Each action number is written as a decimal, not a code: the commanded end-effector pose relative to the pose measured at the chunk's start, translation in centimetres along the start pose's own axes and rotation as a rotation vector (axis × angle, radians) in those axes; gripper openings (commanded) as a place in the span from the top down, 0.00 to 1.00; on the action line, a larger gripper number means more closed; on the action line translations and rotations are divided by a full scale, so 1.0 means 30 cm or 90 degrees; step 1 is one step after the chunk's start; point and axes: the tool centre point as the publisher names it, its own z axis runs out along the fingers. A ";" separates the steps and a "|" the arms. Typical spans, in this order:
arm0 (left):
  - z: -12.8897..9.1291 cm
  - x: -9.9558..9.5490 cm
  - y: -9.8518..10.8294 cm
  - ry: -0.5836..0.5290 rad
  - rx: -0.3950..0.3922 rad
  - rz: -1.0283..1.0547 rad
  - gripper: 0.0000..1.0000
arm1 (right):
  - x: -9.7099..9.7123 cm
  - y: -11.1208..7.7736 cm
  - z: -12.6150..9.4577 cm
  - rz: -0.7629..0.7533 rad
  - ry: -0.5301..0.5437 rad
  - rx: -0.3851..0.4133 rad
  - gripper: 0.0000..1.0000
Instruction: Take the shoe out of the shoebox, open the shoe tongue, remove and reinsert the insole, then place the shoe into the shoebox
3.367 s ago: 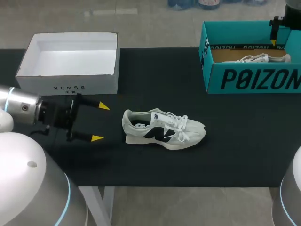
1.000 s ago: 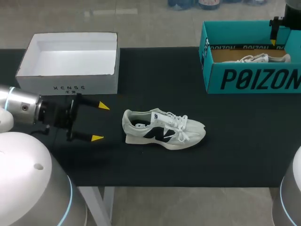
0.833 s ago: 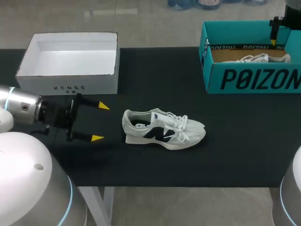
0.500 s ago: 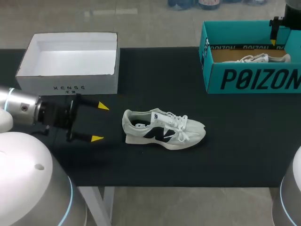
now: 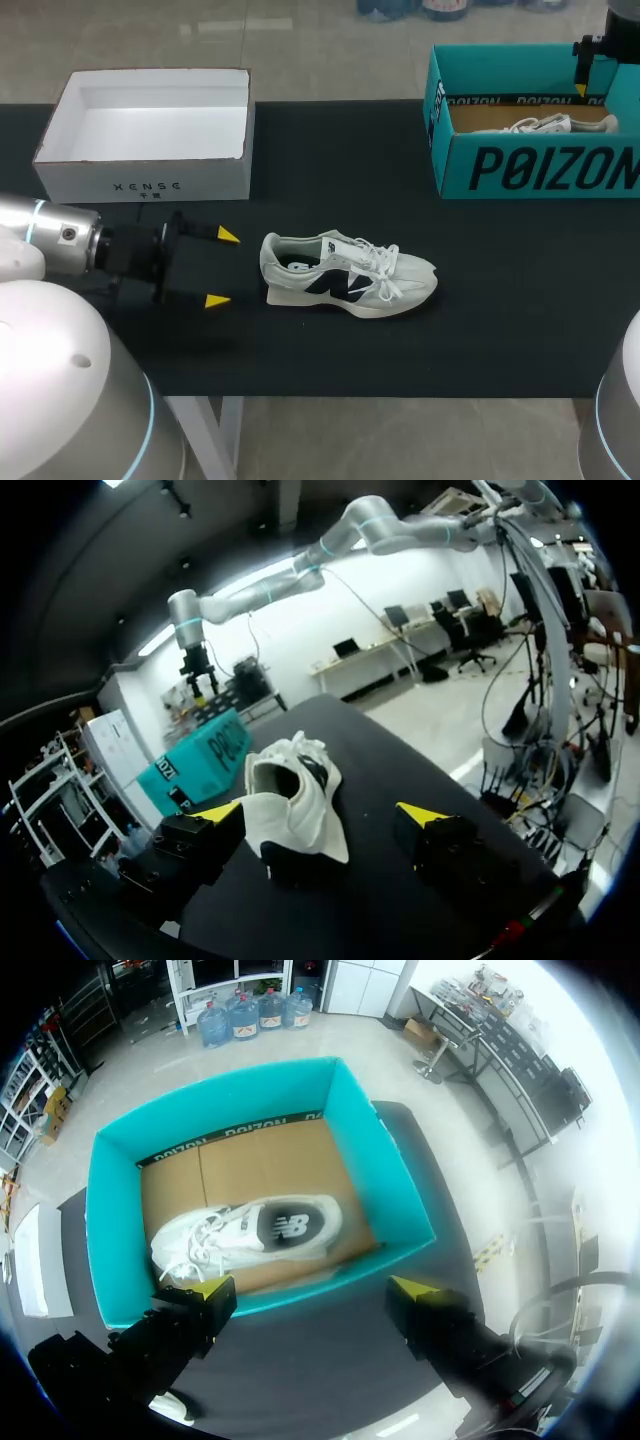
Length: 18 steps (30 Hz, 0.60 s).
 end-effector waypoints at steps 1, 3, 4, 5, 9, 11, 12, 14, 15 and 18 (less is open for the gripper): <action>0.017 -0.019 0.046 0.002 0.007 -0.006 0.00 | -0.001 -0.004 0.000 0.000 0.001 -0.002 0.00; 0.014 -0.027 0.061 -0.001 0.007 -0.012 0.00 | -0.001 -0.004 0.000 0.000 0.001 -0.002 0.00; 0.013 -0.027 0.069 -0.001 0.006 -0.016 0.00 | -0.001 -0.004 0.000 0.000 0.001 -0.002 0.00; 0.012 -0.028 0.077 0.000 0.006 -0.019 0.00 | -0.001 -0.004 0.000 0.000 0.001 -0.002 0.00; 0.012 -0.024 0.113 0.002 0.006 -0.040 0.00 | -0.001 -0.004 0.000 0.000 0.001 -0.002 0.00; 0.015 -0.021 0.128 0.000 0.009 -0.050 0.00 | -0.001 -0.004 0.000 0.000 0.001 -0.002 0.00; 0.020 -0.020 0.138 -0.001 0.010 -0.057 0.00 | -0.001 -0.004 0.000 0.000 0.001 -0.002 0.00; 0.032 -0.022 0.156 0.001 0.012 -0.069 0.00 | -0.001 -0.004 0.000 0.000 0.001 -0.002 0.00; 0.037 -0.022 0.161 0.000 0.014 -0.072 0.00 | -0.001 -0.004 0.000 0.000 0.001 -0.002 0.00; 0.056 -0.021 0.176 0.002 0.016 -0.089 0.00 | -0.001 -0.004 0.000 0.000 0.001 -0.002 0.00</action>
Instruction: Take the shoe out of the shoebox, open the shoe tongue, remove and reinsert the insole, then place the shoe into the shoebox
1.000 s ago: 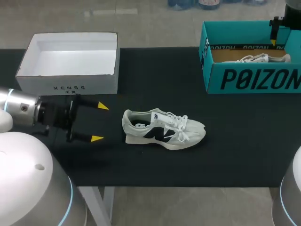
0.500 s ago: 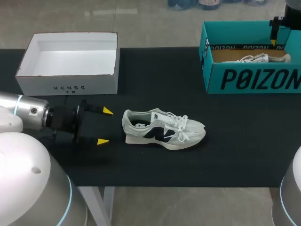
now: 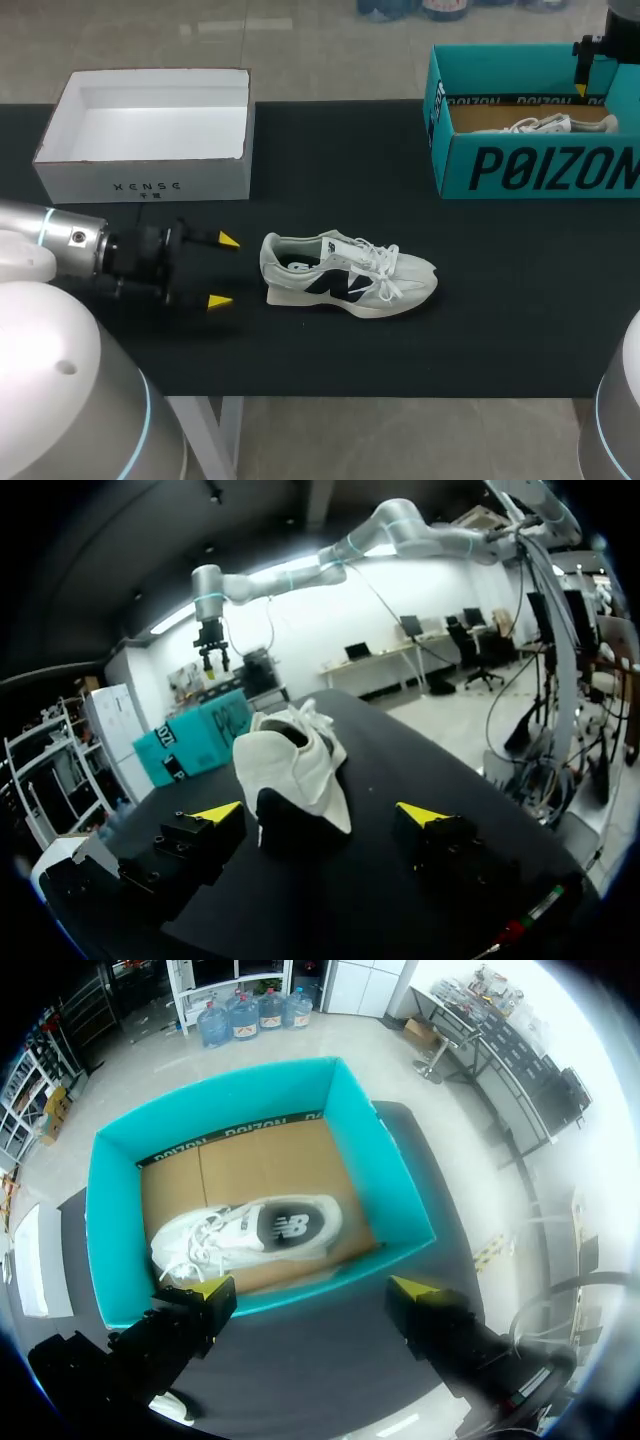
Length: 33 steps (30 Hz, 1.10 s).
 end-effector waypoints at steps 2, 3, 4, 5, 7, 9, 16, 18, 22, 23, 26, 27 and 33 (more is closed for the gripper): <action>0.043 -0.022 0.049 0.008 0.003 -0.020 0.00 | -0.002 -0.004 0.000 0.000 0.001 -0.002 0.00; 0.047 -0.026 0.054 0.005 0.005 -0.025 0.00 | -0.002 -0.004 0.000 0.000 0.001 -0.002 0.00; 0.051 -0.030 0.059 0.005 0.007 -0.029 0.00 | -0.002 -0.004 0.000 0.000 0.001 -0.002 0.00; 0.055 -0.033 0.064 0.007 0.009 -0.037 0.00 | -0.002 -0.004 0.000 0.000 0.001 -0.002 0.00; 0.063 -0.040 0.075 0.011 0.009 -0.046 0.00 | -0.002 -0.004 0.000 0.000 0.001 -0.002 0.00; 0.068 -0.047 0.085 0.015 0.004 -0.055 0.00 | -0.002 -0.004 0.000 0.000 0.001 -0.002 0.00; 0.085 -0.072 0.102 0.026 0.008 -0.070 0.00 | -0.002 -0.004 0.000 0.000 0.001 -0.002 0.00; 0.095 -0.078 0.107 0.028 0.012 -0.074 0.00 | -0.002 -0.004 0.000 0.000 0.001 -0.002 0.00; 0.129 -0.085 0.111 0.032 0.017 -0.078 0.00 | -0.002 -0.004 0.000 0.000 0.001 -0.002 0.00; 0.134 -0.086 0.111 0.033 0.018 -0.079 0.00 | -0.002 -0.004 0.000 0.000 0.001 -0.002 0.00; 0.158 -0.088 0.113 0.036 0.020 -0.079 0.00 | -0.002 -0.004 0.000 0.000 0.001 -0.002 0.00; 0.163 -0.089 0.115 0.037 0.021 -0.080 0.00 | -0.002 -0.004 0.000 0.000 0.001 -0.002 0.00; 0.191 -0.095 0.113 0.038 0.023 -0.081 0.00 | -0.002 -0.004 0.000 0.000 0.001 -0.002 0.00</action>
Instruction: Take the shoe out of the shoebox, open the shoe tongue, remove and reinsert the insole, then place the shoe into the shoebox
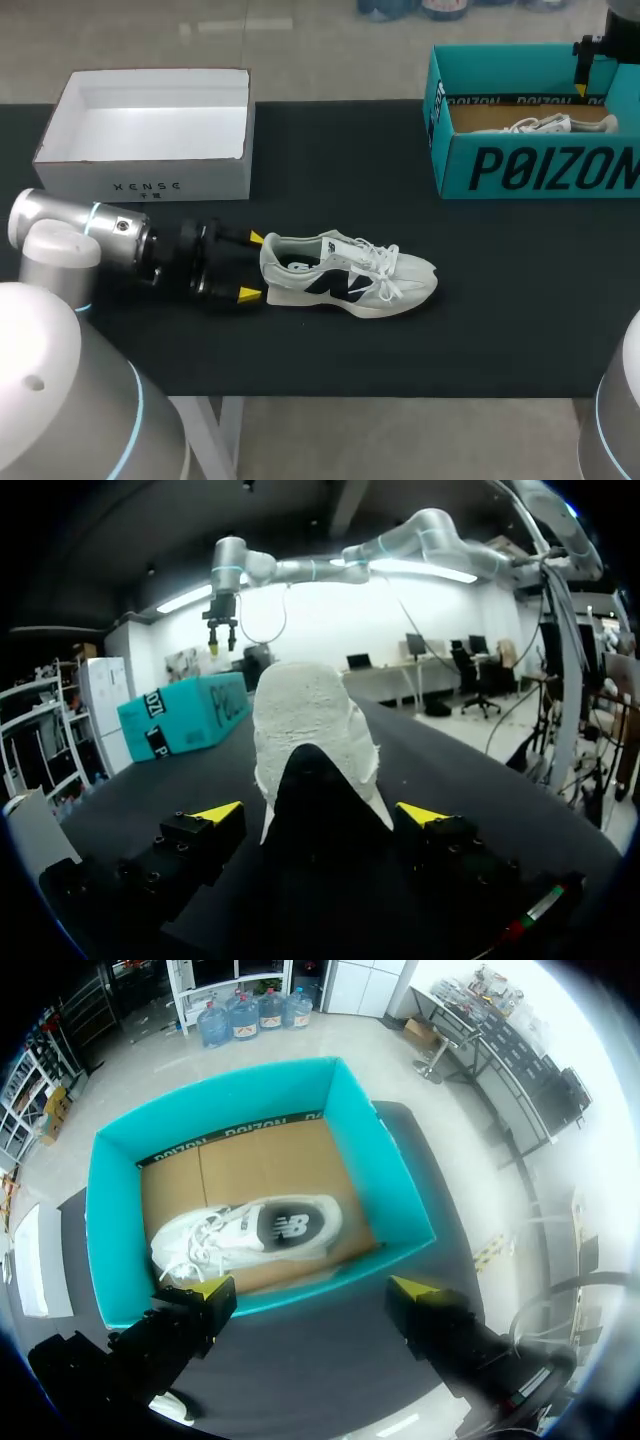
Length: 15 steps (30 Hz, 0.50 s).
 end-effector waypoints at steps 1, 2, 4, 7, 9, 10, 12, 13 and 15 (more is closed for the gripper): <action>0.025 -0.012 0.007 0.003 -0.001 0.001 0.00 | -0.002 -0.004 0.000 0.000 0.001 -0.002 0.00; 0.028 -0.014 0.006 0.004 -0.005 0.003 0.00 | -0.002 -0.004 0.000 0.000 0.001 -0.002 0.00; 0.035 -0.019 0.004 0.003 -0.001 0.004 0.00 | -0.002 -0.004 0.000 0.000 0.001 -0.002 0.00; 0.048 -0.020 -0.001 0.005 -0.005 0.005 0.00 | -0.002 -0.004 0.000 0.000 0.001 -0.002 0.00; 0.053 -0.021 0.001 0.001 -0.011 0.006 0.00 | -0.002 -0.004 0.000 0.000 0.001 -0.002 0.00; 0.055 -0.022 0.002 0.001 -0.010 0.006 0.00 | -0.002 -0.004 0.000 0.000 0.001 -0.002 0.00; 0.063 -0.020 0.004 0.001 -0.011 0.003 0.00 | -0.002 -0.004 0.000 0.000 0.001 -0.002 0.00; 0.066 -0.020 0.006 0.000 -0.010 0.002 0.00 | -0.002 -0.004 0.000 0.000 0.001 -0.002 0.00; 0.074 -0.017 0.008 0.002 -0.011 0.000 0.00 | -0.002 -0.004 0.000 0.000 0.001 -0.002 0.00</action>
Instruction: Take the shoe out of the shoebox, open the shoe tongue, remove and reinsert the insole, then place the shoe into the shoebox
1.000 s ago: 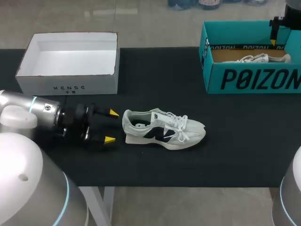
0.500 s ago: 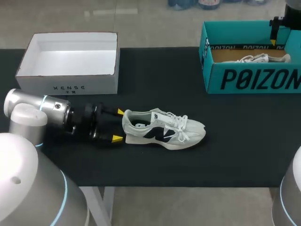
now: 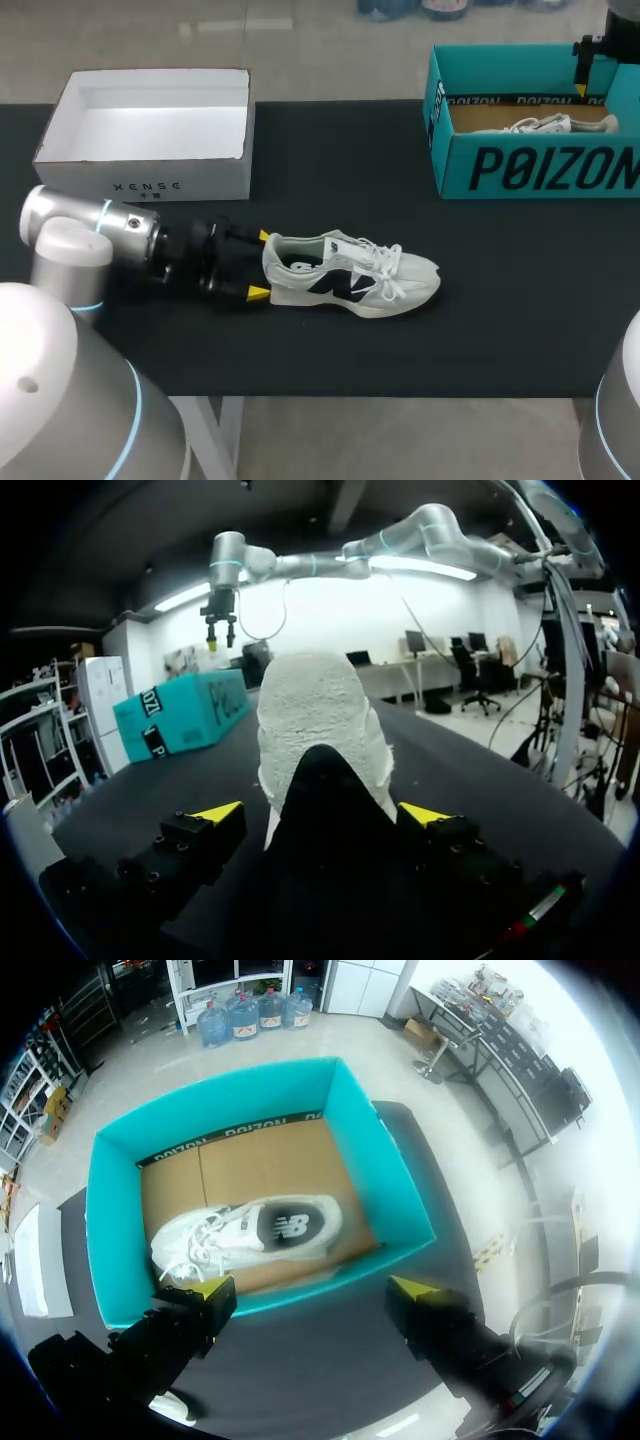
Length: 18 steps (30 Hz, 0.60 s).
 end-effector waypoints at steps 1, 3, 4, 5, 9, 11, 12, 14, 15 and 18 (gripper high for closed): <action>0.031 0.003 0.007 0.001 0.000 -0.005 0.00 | -0.002 -0.004 0.000 0.000 0.001 -0.002 0.00; 0.033 0.005 0.009 0.000 0.003 -0.009 0.00 | -0.002 -0.004 0.000 0.000 0.001 -0.002 0.00; 0.034 0.006 0.009 0.000 0.004 -0.011 0.00 | -0.002 -0.004 0.000 0.000 0.001 -0.002 0.00; 0.034 0.006 0.009 -0.001 0.004 -0.012 0.00 | -0.002 -0.004 0.000 0.000 0.001 -0.002 0.00; 0.027 0.013 0.010 -0.005 0.007 -0.017 0.00 | -0.002 -0.004 0.000 0.000 0.001 -0.002 0.00; 0.023 0.016 0.008 -0.006 0.006 -0.019 0.00 | -0.002 -0.004 0.000 0.000 0.001 -0.002 0.00; 0.021 0.017 0.008 -0.006 0.006 -0.020 0.00 | -0.002 -0.004 0.000 0.000 0.001 -0.002 0.00; 0.016 0.020 0.005 -0.007 0.008 -0.022 0.00 | -0.002 -0.004 0.000 0.000 0.001 -0.002 0.00; 0.014 0.022 0.003 -0.006 0.008 -0.024 0.00 | -0.002 -0.004 0.000 0.000 0.001 -0.002 0.00; 0.014 0.030 -0.002 -0.006 0.010 -0.026 0.00 | -0.002 -0.004 0.000 0.000 0.001 -0.002 0.00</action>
